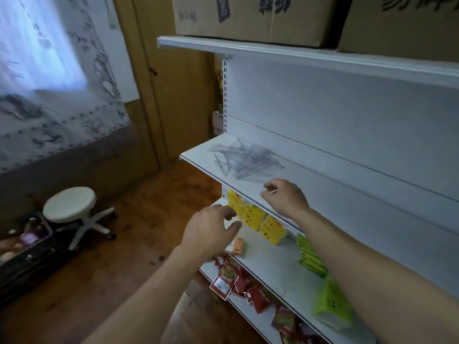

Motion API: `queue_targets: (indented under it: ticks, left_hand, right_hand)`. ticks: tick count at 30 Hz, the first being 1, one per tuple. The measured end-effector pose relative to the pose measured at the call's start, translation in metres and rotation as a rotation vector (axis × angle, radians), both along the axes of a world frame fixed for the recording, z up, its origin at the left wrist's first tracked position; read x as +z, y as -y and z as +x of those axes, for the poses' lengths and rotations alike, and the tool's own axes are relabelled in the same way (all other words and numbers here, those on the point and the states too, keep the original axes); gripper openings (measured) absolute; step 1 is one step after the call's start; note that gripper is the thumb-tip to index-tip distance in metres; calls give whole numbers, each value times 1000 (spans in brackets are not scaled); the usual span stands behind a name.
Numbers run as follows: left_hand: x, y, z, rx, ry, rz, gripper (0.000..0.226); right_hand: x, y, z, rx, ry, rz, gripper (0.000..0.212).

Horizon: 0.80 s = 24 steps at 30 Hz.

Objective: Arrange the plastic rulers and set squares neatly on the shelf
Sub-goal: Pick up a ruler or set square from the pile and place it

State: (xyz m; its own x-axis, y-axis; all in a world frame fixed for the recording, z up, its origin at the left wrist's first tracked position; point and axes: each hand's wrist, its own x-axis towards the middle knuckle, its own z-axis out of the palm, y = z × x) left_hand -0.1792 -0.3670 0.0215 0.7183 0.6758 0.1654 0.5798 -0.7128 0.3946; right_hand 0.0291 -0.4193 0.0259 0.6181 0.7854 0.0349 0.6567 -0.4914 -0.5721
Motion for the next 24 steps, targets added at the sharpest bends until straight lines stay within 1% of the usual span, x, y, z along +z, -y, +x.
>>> queue_targets:
  ticks: [4, 9, 12, 14, 18, 20, 22, 24]
  left_hand:
    - [-11, -47, 13, -8, -7, -7, 31]
    - [-19, -122, 52, -50, -31, -9, 33]
    - [-20, -161, 77, -82, -78, -8, 34]
    - [-22, -187, 92, -89, -66, -16, 35]
    - [-25, -220, 118, -151, -63, -90, 37]
    - [-25, -237, 132, -184, -56, -111, 37]
    - [-27, -255, 147, -212, -39, -124, 36]
    - [-29, -271, 157, -252, -45, -137, 35]
  right_hand:
    - [-11, -42, 18, -5, -16, -12, 36]
    - [-26, -110, 54, -11, -42, -3, 38]
    - [-30, -149, 81, -57, -43, 15, 39]
    - [-35, -168, 96, -92, -42, 8, 43]
    - [-50, -187, 111, -145, -38, -68, 47]
    - [-56, -194, 120, -179, -33, -107, 52]
    - [-61, -200, 131, -210, 10, -140, 56]
    - [-68, -202, 139, -228, 66, -204, 55]
